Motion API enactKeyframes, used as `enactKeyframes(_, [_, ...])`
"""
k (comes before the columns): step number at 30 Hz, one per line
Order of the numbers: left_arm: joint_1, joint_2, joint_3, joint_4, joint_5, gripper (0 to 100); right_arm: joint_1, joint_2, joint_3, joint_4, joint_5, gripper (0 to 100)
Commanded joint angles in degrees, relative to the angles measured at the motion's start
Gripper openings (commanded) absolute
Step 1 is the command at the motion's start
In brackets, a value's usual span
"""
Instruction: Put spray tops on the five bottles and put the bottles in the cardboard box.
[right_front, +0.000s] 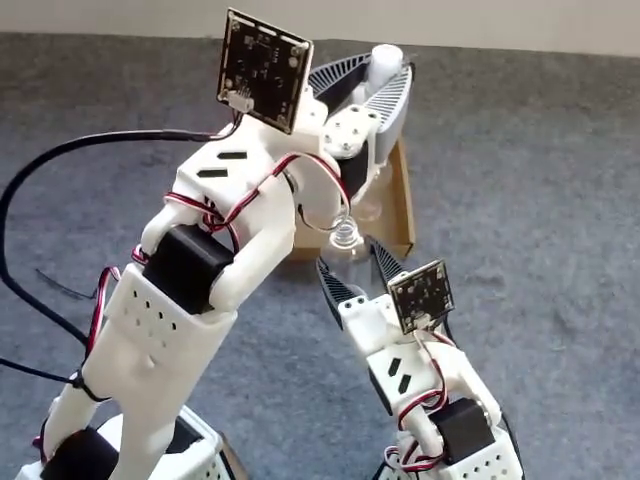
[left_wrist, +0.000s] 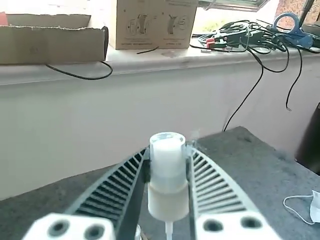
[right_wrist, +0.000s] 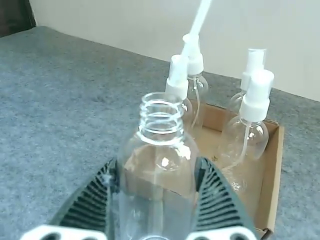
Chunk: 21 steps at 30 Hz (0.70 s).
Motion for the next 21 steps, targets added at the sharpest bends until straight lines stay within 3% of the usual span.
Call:
enactKeyframes(1, [1.4, -0.5, 0.5, 0.4, -1.0, 0, -0.2, -0.6, -0.3, -1.6, -0.4, 0.3])
enactKeyframes(12, [1.7, -1.2, 5.8, 1.6, -0.7, 0, 0.0, -0.7, -0.3, -1.6, -0.4, 0.3])
enactKeyframes(21, [1.7, -13.8, 9.8, 1.4, -1.0, 0, 0.0, -0.7, -0.3, -1.7, -0.4, 0.3])
